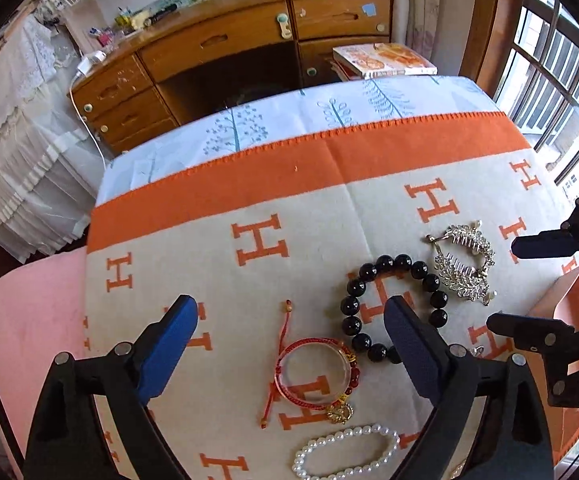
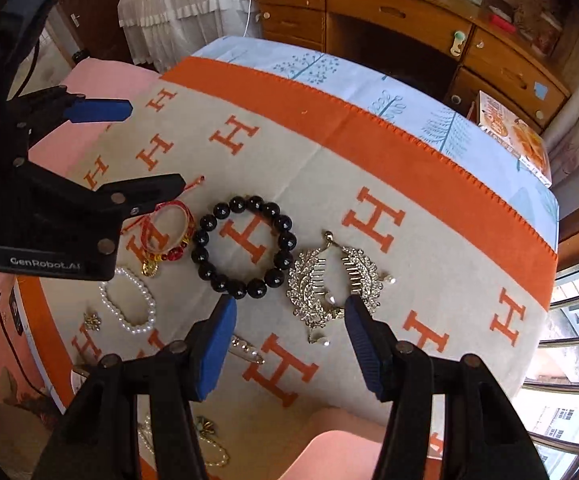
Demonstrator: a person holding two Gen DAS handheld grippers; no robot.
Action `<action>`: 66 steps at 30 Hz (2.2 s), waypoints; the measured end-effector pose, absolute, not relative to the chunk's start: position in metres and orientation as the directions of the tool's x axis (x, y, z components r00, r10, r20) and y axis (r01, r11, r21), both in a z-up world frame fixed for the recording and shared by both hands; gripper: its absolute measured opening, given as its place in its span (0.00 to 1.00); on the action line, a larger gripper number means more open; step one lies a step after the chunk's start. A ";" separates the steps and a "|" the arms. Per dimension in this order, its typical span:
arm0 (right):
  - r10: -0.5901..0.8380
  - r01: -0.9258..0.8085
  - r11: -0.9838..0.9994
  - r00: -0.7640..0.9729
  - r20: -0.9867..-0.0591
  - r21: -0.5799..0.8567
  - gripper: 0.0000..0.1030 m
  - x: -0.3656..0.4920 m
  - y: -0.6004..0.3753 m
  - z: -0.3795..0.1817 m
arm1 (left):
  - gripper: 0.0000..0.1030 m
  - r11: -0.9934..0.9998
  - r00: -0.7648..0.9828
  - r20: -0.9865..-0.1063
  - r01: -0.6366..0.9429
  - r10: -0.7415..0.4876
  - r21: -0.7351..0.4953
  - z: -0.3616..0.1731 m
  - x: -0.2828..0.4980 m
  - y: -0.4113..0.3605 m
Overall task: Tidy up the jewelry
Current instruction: 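Reach the right gripper down and grasp the rhinestone leaf hair comb, then carry the hair comb into the pink box with right while left grasps the black bead bracelet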
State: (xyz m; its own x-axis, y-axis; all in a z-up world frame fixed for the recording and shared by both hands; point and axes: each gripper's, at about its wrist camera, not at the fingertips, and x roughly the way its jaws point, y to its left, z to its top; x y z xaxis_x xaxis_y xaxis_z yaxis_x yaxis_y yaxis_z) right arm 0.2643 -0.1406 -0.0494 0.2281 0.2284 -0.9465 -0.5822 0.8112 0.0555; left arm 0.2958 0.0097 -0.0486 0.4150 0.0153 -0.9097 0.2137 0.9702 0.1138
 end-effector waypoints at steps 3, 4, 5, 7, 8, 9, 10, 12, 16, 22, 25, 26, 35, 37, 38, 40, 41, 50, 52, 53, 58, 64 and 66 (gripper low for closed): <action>0.222 -0.589 0.805 0.196 -0.955 0.066 0.55 0.269 -0.142 -0.062 | 0.90 0.968 0.374 -0.927 0.227 0.013 0.105 -0.069 0.306 0.003; 0.221 -0.594 0.802 0.188 -0.957 0.068 0.55 0.271 -0.141 -0.065 | 0.89 0.968 0.365 -0.931 0.229 0.012 0.102 -0.075 0.309 0.001; 0.218 -0.599 0.798 0.183 -0.959 0.067 0.55 0.272 -0.140 -0.068 | 0.88 0.968 0.358 -0.934 0.231 0.014 0.103 -0.080 0.310 -0.001; 0.210 -0.613 0.787 0.168 -0.963 0.065 0.55 0.273 -0.136 -0.074 | 0.86 0.966 0.340 -0.940 0.238 0.015 0.102 -0.088 0.314 -0.004; 0.206 -0.620 0.782 0.158 -0.966 0.065 0.55 0.274 -0.134 -0.078 | 0.85 0.965 0.331 -0.943 0.241 0.016 0.101 -0.092 0.316 -0.005; 0.200 -0.628 0.776 0.148 -0.968 0.064 0.53 0.274 -0.132 -0.081 | 0.85 0.964 0.323 -0.946 0.245 0.016 0.100 -0.095 0.317 -0.007; 0.194 -0.637 0.769 0.142 -0.971 0.060 0.51 0.276 -0.129 -0.085 | 0.83 0.963 0.315 -0.949 0.249 0.017 0.100 -0.098 0.319 -0.008; 0.175 -0.651 0.757 0.127 -0.976 0.051 0.43 0.276 -0.125 -0.092 | 0.81 0.961 0.302 -0.953 0.258 0.016 0.098 -0.102 0.321 -0.010; 0.172 -0.666 0.745 0.131 -0.976 0.042 0.43 0.277 -0.121 -0.093 | 0.80 0.958 0.281 -0.960 0.270 0.014 0.093 -0.106 0.324 -0.013; 0.149 -0.684 0.729 0.129 -0.980 0.020 0.42 0.283 -0.121 -0.092 | 0.75 0.959 0.263 -0.965 0.271 0.011 0.085 -0.107 0.328 -0.015; 0.121 -0.689 0.725 0.132 -0.984 -0.003 0.42 0.284 -0.117 -0.094 | 0.59 0.960 0.229 -0.973 0.273 0.000 0.064 -0.112 0.331 -0.013; 0.112 -0.688 0.726 0.130 -0.985 -0.008 0.42 0.286 -0.117 -0.096 | 0.59 0.962 0.228 -0.974 0.267 -0.013 0.050 -0.113 0.332 -0.013; 0.104 -0.695 0.719 0.134 -0.986 -0.018 0.41 0.289 -0.111 -0.103 | 0.59 0.964 0.212 -0.977 0.265 -0.037 0.021 -0.114 0.336 -0.008; 0.099 -0.683 0.730 0.154 -0.983 -0.034 0.26 0.288 -0.113 -0.102 | 0.54 0.963 0.210 -0.977 0.269 -0.042 0.017 -0.114 0.337 -0.008; 0.101 -0.675 0.737 0.154 -0.983 -0.030 0.26 0.288 -0.116 -0.101 | 0.39 0.962 0.202 -0.977 0.274 -0.062 -0.004 -0.114 0.338 -0.007; 0.102 -0.654 0.756 0.178 -0.979 -0.040 0.26 0.286 -0.122 -0.098 | 0.12 0.961 0.195 -0.978 0.275 -0.076 -0.020 -0.112 0.335 -0.011; 0.106 -0.646 0.762 0.197 -0.975 -0.048 0.26 0.284 -0.123 -0.095 | 0.13 0.962 0.201 -0.978 0.275 -0.060 -0.002 -0.112 0.333 -0.014; 0.255 -0.518 0.855 0.377 -0.890 0.025 0.26 0.236 -0.173 -0.020 | 0.12 0.977 0.296 -0.951 0.213 -0.088 -0.024 -0.091 0.314 -0.011; 0.270 -0.491 0.871 0.410 -0.871 0.039 0.26 0.214 -0.187 -0.003 | 0.12 0.978 0.330 -0.938 0.204 -0.109 -0.042 -0.075 0.307 -0.008; 0.270 -0.475 0.879 0.422 -0.865 0.042 0.26 0.203 -0.193 0.001 | 0.12 0.978 0.350 -0.929 0.203 -0.122 -0.052 -0.066 0.303 -0.008; 0.281 -0.407 0.907 0.398 -0.873 0.106 0.26 0.161 -0.226 -0.001 | 0.12 0.970 0.425 -0.884 0.218 -0.195 -0.108 -0.012 0.283 -0.016; 0.234 -0.371 0.922 0.295 -0.926 0.114 0.26 0.120 -0.247 -0.053 | 0.12 0.950 0.489 -0.830 0.277 -0.268 -0.143 0.041 0.254 -0.043; 0.210 -0.367 0.925 0.267 -0.941 0.102 0.26 0.111 -0.252 -0.072 | 0.12 0.940 0.495 -0.817 0.306 -0.295 -0.154 0.054 0.243 -0.053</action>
State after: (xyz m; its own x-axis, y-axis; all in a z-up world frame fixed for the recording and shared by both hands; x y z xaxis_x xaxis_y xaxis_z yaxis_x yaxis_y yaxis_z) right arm 0.1109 -0.2516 -0.0719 0.2667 0.2096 -0.9407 -0.3672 0.9246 0.1018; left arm 0.2427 -0.0535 0.0537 0.4953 -0.2953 -0.8170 0.3056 0.9396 -0.1544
